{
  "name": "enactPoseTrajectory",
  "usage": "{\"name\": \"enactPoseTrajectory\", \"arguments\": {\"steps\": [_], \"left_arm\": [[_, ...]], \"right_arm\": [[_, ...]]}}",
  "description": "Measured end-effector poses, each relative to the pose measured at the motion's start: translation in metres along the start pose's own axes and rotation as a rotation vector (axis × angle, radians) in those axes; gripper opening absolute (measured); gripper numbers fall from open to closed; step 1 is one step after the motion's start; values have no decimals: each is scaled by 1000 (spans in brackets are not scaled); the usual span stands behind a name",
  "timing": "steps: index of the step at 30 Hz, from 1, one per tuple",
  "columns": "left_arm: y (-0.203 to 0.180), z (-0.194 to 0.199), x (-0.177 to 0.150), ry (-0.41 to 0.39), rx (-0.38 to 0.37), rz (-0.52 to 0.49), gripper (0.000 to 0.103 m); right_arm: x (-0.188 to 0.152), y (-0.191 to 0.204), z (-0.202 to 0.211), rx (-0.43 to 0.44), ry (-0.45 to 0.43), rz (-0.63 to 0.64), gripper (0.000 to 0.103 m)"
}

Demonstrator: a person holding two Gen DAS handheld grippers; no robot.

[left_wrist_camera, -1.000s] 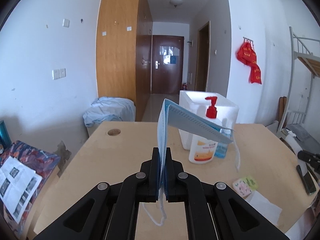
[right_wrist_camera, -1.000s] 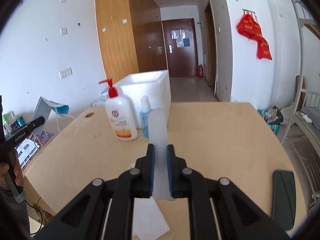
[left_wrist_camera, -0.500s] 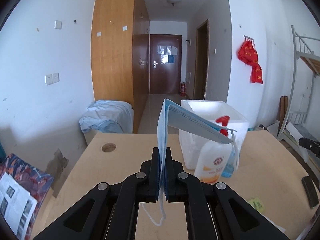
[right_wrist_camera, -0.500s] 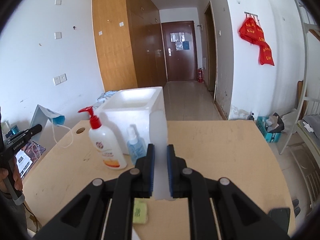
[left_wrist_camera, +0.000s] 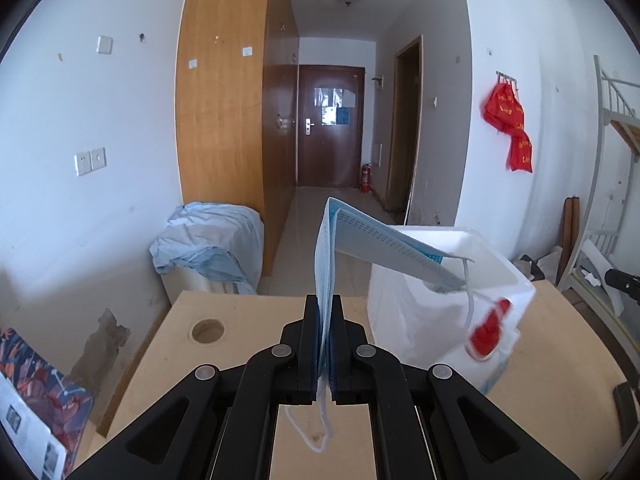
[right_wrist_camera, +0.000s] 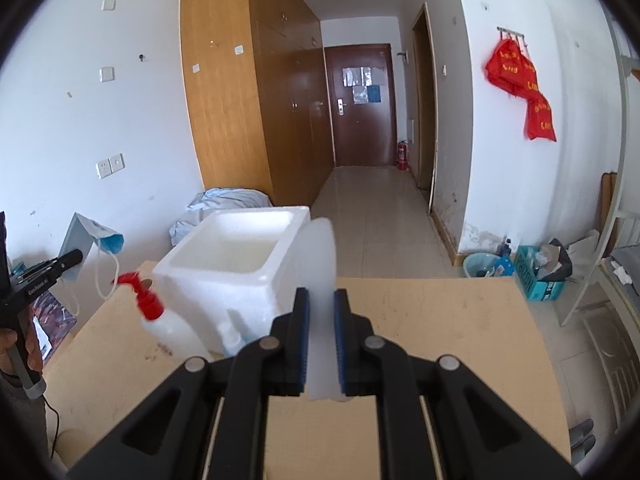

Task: Organize soft objects
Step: 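Lift and carry the face mask and white tissue over the white foam box, then open the left gripper to drop the mask while the right gripper releases the tissue into the box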

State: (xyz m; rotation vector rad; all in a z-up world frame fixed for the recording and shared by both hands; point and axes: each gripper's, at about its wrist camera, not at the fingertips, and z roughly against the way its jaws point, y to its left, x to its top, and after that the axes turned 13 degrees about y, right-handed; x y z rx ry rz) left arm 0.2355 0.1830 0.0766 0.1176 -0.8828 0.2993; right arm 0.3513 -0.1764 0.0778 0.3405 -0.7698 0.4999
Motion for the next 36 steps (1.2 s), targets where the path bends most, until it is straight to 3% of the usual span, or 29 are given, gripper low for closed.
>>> {"name": "enactPoseTrajectory", "arguments": {"steps": [10, 19, 27, 31, 36], "left_arm": [[11, -54, 43, 15, -62, -41, 4], [4, -92, 76, 10, -209, -148, 4], [-28, -101, 94, -20, -350, -288, 4], [-49, -101, 101, -29, -415, -354, 4], [-80, -109, 106, -4, -430, -432, 4]], "right_arm": [[37, -21, -45, 25, 43, 12, 14], [63, -6, -66, 89, 48, 67, 14], [74, 14, -66, 192, 43, 123, 14], [75, 20, -67, 203, 44, 137, 14], [78, 15, -72, 202, 52, 122, 14]]}}
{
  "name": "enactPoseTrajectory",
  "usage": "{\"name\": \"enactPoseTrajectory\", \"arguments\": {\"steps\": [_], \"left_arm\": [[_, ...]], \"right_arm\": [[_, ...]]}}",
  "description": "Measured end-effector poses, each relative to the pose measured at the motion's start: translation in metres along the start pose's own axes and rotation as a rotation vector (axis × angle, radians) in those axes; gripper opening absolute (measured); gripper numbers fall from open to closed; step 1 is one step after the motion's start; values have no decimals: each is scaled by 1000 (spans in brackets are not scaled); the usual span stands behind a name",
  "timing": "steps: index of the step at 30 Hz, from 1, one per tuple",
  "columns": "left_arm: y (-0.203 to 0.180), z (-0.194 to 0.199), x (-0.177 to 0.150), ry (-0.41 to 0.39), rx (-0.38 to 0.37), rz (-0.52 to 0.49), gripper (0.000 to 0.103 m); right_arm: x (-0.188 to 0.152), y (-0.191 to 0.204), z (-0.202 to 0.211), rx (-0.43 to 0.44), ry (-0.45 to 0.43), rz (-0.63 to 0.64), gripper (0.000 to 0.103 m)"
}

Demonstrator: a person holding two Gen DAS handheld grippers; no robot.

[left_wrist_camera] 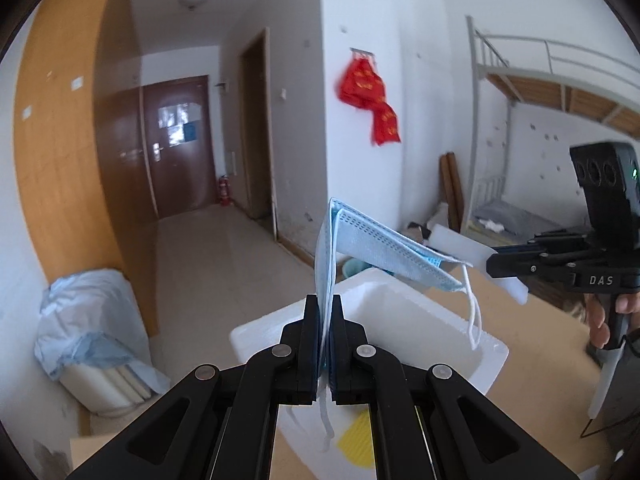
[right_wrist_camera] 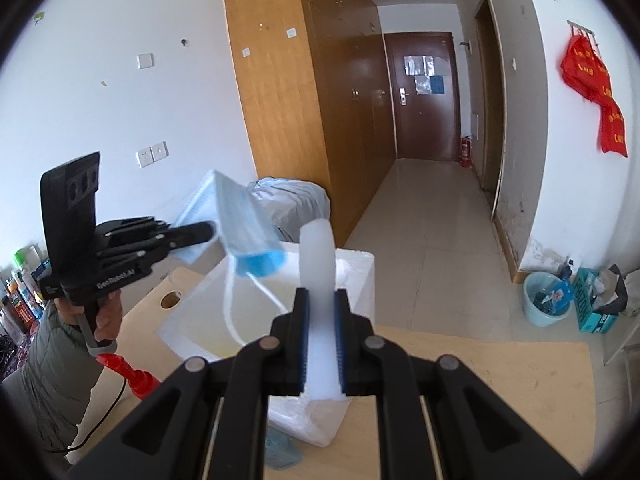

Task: Organize soft objects
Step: 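Open the left gripper to drop the mask while the right gripper releases the tissue into the box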

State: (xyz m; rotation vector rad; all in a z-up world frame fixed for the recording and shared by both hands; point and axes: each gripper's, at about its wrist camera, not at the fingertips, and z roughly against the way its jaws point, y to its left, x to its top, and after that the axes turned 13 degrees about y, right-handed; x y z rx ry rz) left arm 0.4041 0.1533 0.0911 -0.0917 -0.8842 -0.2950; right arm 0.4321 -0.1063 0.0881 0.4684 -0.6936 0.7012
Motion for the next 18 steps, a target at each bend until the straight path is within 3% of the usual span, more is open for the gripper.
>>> {"name": "enactPoseTrajectory", "arguments": {"steps": [14, 18], "left_arm": [[-10, -33, 6, 45, -79, -52, 4], [-7, -39, 5, 62, -76, -46, 10]], "right_arm": [[4, -3, -5, -8, 8, -10, 14], [4, -2, -5, -8, 8, -11, 14]]}}
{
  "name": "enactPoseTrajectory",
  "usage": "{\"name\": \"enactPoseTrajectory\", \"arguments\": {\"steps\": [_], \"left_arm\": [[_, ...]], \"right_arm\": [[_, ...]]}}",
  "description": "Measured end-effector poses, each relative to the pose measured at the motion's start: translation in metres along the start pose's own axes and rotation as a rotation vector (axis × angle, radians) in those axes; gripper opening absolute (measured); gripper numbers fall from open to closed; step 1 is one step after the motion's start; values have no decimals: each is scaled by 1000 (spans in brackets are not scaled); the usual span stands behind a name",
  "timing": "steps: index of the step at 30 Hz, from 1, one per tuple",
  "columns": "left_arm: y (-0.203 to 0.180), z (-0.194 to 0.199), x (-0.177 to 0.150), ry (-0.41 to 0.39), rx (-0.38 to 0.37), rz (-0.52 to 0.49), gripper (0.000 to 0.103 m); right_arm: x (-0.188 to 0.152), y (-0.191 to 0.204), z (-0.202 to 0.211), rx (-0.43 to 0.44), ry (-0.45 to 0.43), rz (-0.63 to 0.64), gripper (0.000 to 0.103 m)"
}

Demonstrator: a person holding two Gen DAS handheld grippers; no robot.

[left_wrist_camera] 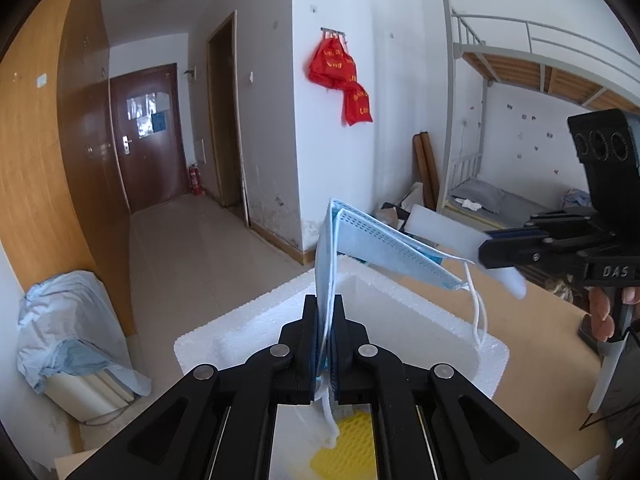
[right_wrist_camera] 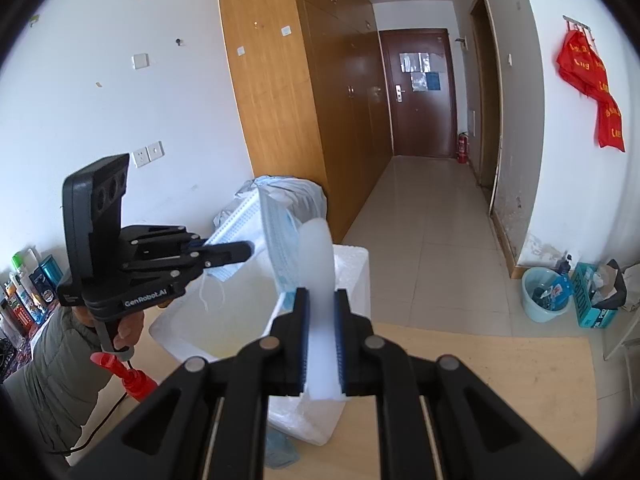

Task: Organize soft objects
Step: 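Open the left gripper to drop the mask while the right gripper releases the tissue into the box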

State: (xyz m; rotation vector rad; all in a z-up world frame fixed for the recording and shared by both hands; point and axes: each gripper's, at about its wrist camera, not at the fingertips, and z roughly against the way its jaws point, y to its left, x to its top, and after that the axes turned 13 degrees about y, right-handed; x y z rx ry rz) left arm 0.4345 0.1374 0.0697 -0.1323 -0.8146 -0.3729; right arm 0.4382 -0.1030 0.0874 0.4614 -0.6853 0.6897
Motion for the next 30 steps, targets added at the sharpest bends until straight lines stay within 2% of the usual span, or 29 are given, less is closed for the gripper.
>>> {"name": "enactPoseTrajectory", "arguments": {"steps": [1, 2, 3, 4, 5, 6, 8, 11, 16, 23, 30], "left_arm": [[1, -1, -1, 4, 3, 3, 14], [3, -1, -2, 11, 15, 8, 28], [4, -1, -2, 10, 24, 12, 51], [5, 1, -4, -1, 27, 13, 63], [6, 3, -5, -10, 30, 14, 81], [7, 7, -6, -32, 34, 23, 86], [9, 11, -9, -44, 26, 27, 86], [11, 12, -10, -37, 58, 32, 86], [29, 28, -21, -58, 83, 99, 86], [49, 46, -39, -54, 128, 140, 87], [57, 53, -50, -63, 140, 167, 87]], "right_arm": [[0, 1, 0, -1, 0, 2, 14], [0, 2, 0, -3, 1, 5, 14], [1, 3, 0, -3, 3, 7, 14], [1, 3, -1, -3, 3, 10, 14], [0, 4, -1, -2, 3, 11, 14], [0, 4, -1, -2, 4, 12, 14], [0, 4, -2, -1, 5, 12, 14], [-1, 3, -2, 4, 7, 14, 14], [4, 4, -7, 16, 18, 27, 14], [11, 10, -23, 63, 50, 75, 14], [16, 18, -47, 99, 104, 115, 14]]}}
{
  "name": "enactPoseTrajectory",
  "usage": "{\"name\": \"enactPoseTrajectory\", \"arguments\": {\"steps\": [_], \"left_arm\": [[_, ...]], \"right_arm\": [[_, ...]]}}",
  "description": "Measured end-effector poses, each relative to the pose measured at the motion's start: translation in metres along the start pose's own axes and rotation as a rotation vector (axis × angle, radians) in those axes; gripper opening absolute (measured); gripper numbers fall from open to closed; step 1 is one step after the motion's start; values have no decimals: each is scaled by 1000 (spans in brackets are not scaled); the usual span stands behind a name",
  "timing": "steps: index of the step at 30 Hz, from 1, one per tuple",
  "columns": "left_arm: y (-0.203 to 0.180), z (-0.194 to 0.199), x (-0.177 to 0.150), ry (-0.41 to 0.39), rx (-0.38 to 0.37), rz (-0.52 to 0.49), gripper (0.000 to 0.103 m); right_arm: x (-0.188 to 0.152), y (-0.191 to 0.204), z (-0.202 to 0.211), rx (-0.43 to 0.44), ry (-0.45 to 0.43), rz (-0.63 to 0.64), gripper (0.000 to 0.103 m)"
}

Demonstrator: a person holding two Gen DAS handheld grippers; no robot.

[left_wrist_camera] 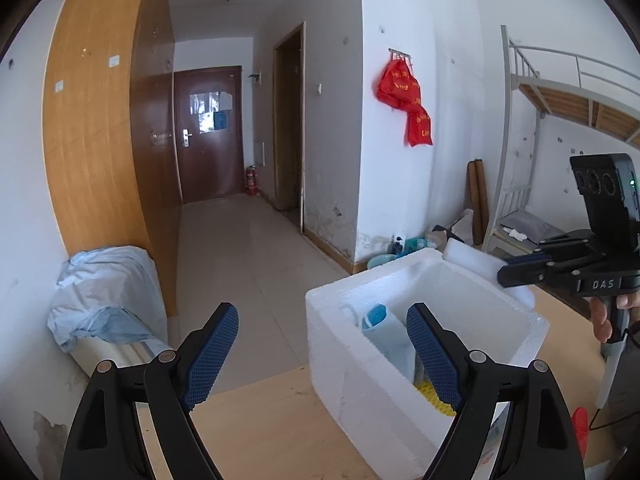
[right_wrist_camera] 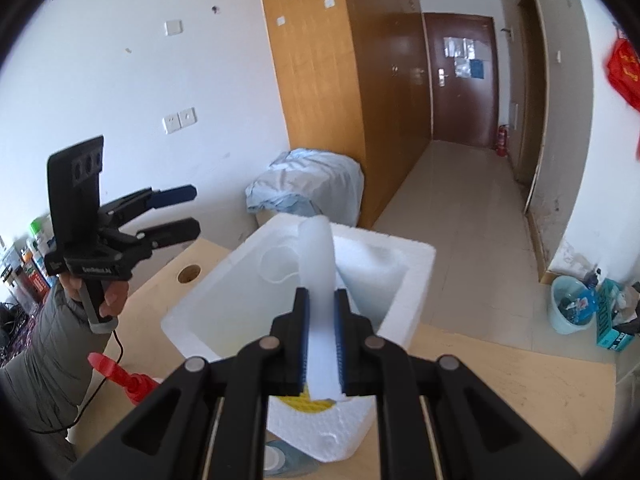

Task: Organize soft objects
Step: 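Open the left gripper to drop the mask while the right gripper releases the tissue into the box, then withdraw both grippers from the box back over the table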

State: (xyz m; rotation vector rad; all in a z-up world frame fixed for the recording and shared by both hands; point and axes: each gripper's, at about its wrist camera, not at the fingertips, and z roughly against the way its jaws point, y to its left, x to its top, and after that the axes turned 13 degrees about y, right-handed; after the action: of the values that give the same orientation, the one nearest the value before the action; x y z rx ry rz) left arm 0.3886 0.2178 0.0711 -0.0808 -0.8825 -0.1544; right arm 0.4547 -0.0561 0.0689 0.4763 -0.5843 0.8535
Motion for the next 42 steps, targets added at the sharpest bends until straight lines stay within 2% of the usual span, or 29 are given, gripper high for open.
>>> {"name": "enactPoseTrajectory", "arguments": {"steps": [9, 13, 18, 24, 30, 32, 37, 40, 42], "left_arm": [[2, -1, -2, 5, 11, -4, 87], [1, -1, -3, 3, 13, -5, 87], [0, -2, -2, 9, 5, -9, 87], [-3, 0, -2, 6, -15, -23, 87], [-2, 5, -6, 7, 8, -19, 87], [-3, 11, -9, 3, 12, -15, 87], [-9, 28, -17, -6, 33, -10, 87], [-11, 42, -27, -17, 60, 37, 87], [-16, 51, -33, -24, 108, 49, 87]], "right_arm": [[3, -1, -20, 26, 45, 17, 15], [2, -3, -22, 40, 57, 6, 26], [1, -1, -22, 37, 61, 7, 28], [1, 2, -19, 18, 50, -2, 48], [-3, -4, -5, -17, 29, -38, 65], [-7, -4, 1, -30, 16, -53, 74], [-23, -3, 21, -76, -14, -100, 81], [-34, -3, 36, -102, -40, -130, 82], [-43, -3, 45, -119, -50, -148, 83]]}}
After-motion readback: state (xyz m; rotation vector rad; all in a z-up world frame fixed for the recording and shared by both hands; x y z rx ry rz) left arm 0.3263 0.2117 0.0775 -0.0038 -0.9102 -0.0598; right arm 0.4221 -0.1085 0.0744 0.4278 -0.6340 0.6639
